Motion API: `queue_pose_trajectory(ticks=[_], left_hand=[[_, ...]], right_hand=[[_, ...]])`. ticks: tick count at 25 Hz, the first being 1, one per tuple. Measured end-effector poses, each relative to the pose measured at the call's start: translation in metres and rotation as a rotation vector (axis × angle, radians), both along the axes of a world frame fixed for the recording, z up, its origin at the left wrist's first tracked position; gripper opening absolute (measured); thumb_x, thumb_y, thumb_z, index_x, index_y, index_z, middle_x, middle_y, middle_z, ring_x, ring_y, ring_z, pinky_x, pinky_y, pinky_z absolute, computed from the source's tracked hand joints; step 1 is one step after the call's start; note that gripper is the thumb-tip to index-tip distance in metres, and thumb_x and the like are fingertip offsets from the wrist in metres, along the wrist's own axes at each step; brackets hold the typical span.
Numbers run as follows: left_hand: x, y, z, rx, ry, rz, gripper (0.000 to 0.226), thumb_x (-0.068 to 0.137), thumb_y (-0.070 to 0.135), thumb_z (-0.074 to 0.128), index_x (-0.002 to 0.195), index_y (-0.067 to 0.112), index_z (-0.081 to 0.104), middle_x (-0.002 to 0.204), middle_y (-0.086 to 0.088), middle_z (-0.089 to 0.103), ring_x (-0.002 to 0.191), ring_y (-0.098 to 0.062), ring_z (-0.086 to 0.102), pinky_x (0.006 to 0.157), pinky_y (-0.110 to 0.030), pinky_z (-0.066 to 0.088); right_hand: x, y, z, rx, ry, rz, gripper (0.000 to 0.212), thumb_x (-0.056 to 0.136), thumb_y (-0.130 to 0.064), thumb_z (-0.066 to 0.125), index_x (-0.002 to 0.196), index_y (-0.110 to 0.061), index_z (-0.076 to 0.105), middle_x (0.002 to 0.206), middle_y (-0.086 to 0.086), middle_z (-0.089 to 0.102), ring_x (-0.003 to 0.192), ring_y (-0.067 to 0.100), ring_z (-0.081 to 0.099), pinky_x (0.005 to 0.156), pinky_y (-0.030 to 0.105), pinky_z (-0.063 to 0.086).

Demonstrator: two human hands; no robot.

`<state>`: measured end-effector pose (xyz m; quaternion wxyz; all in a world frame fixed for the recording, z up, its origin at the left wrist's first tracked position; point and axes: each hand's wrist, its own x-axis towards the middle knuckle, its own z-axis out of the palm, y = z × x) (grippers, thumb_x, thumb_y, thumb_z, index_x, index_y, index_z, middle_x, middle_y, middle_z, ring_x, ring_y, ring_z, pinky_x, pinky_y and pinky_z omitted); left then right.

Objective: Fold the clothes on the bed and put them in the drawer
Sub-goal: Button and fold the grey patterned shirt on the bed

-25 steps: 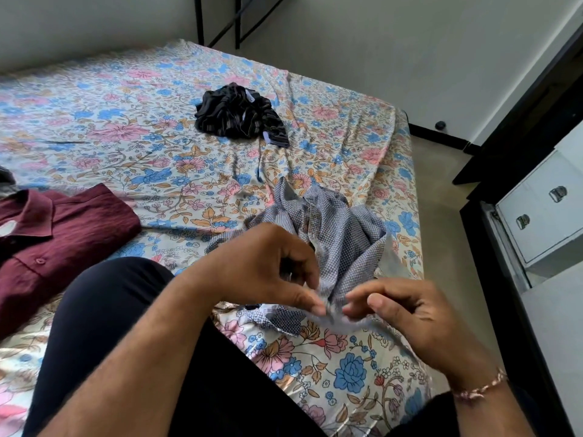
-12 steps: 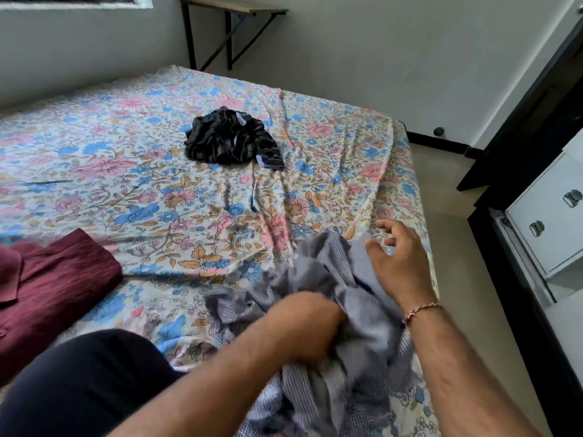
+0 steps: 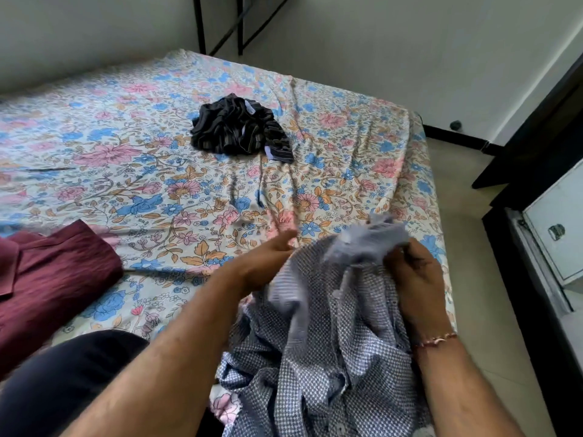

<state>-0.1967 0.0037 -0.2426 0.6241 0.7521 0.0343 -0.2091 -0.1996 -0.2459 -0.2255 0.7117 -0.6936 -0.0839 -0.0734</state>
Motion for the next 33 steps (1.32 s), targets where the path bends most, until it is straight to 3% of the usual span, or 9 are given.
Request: queue_pose_trajectory(ticks=[4,7,10,14,17,23,26,29,33], left_hand=[[-0.003,-0.006,0.020,-0.119,-0.281,-0.280,0.040,0.097,0.035,0.070,0.115,-0.001,0.065,0.099,-0.016,0.066,0.084,-0.028,0.061,0.074,-0.040,0.051],[-0.007,0.010,0.043,-0.187,-0.468,0.044,0.015,0.105,0.009,0.056,0.097,0.001,0.066,0.075,-0.007,0.057,0.061,-0.019,0.049,0.051,-0.028,0.041],[-0.010,0.045,0.062,-0.321,-0.640,0.390,0.016,0.101,0.009,0.054,0.090,0.008,0.066,0.078,-0.010,0.060,0.069,-0.021,0.055,0.061,-0.030,0.046],[-0.013,0.048,0.069,-0.408,-0.572,0.577,0.026,0.103,0.006,0.052,0.084,0.017,0.067,0.077,-0.005,0.067,0.067,-0.018,0.062,0.062,-0.032,0.051],[-0.016,0.038,0.074,-0.341,-0.586,0.576,0.022,0.103,0.005,0.058,0.086,0.015,0.067,0.074,-0.006,0.067,0.067,-0.021,0.062,0.065,-0.036,0.053],[-0.028,0.045,0.081,-0.403,-0.688,0.347,0.017,0.098,0.004,0.056,0.098,0.016,0.068,0.083,-0.008,0.064,0.070,-0.019,0.060,0.065,-0.031,0.051],[-0.038,0.062,0.093,-0.566,-0.695,0.301,0.024,0.089,-0.002,0.043,0.094,0.009,0.064,0.077,-0.004,0.060,0.061,-0.014,0.055,0.053,-0.025,0.045],[-0.042,0.092,0.092,-0.374,-0.680,0.406,0.020,0.079,0.001,0.044,0.079,0.009,0.062,0.067,-0.005,0.052,0.053,-0.015,0.044,0.048,-0.026,0.033],[-0.043,0.138,0.091,-0.028,-0.699,0.476,0.012,0.064,0.014,0.048,0.059,0.012,0.059,0.057,-0.013,0.041,0.050,-0.023,0.035,0.047,-0.032,0.023]], right_hand=[[-0.007,0.008,0.039,0.268,0.008,-0.045,0.035,0.082,-0.008,0.063,0.071,-0.035,0.083,0.067,-0.021,0.073,0.065,-0.005,0.069,0.068,0.017,0.057],[0.005,0.001,0.043,0.303,-0.007,0.020,0.026,0.091,-0.015,0.063,0.115,-0.014,0.070,0.078,-0.021,0.075,0.078,-0.006,0.071,0.083,0.023,0.059],[0.016,-0.009,0.034,0.410,-0.029,0.122,0.021,0.086,-0.012,0.073,0.106,-0.017,0.072,0.109,0.004,0.077,0.108,0.021,0.071,0.093,0.034,0.058],[0.024,-0.010,0.020,-0.185,0.031,-0.032,0.025,0.094,0.002,0.065,0.096,-0.020,0.076,0.099,0.004,0.078,0.093,0.022,0.073,0.096,0.052,0.057],[0.011,0.005,0.021,-0.356,-0.100,-0.113,0.014,0.096,-0.019,0.068,0.104,-0.027,0.076,0.106,-0.004,0.076,0.102,0.019,0.071,0.095,0.053,0.057],[0.001,0.040,0.041,-0.708,-0.056,0.429,0.064,0.098,-0.053,0.060,0.152,-0.058,0.027,0.161,-0.020,0.034,0.146,0.003,0.035,0.117,0.037,0.034],[0.018,0.029,0.028,-0.577,0.336,0.578,0.058,0.100,-0.052,0.057,0.152,-0.053,0.032,0.147,-0.021,0.047,0.132,0.000,0.049,0.115,0.036,0.037],[0.022,0.025,0.013,-0.883,0.275,0.625,0.023,0.096,-0.045,0.065,0.111,-0.028,0.069,0.095,-0.007,0.067,0.083,0.011,0.062,0.081,0.031,0.049],[0.040,0.034,0.029,-0.258,0.146,0.192,0.019,0.100,-0.034,0.062,0.096,-0.017,0.070,0.100,0.021,0.067,0.092,0.037,0.063,0.090,0.053,0.054]])
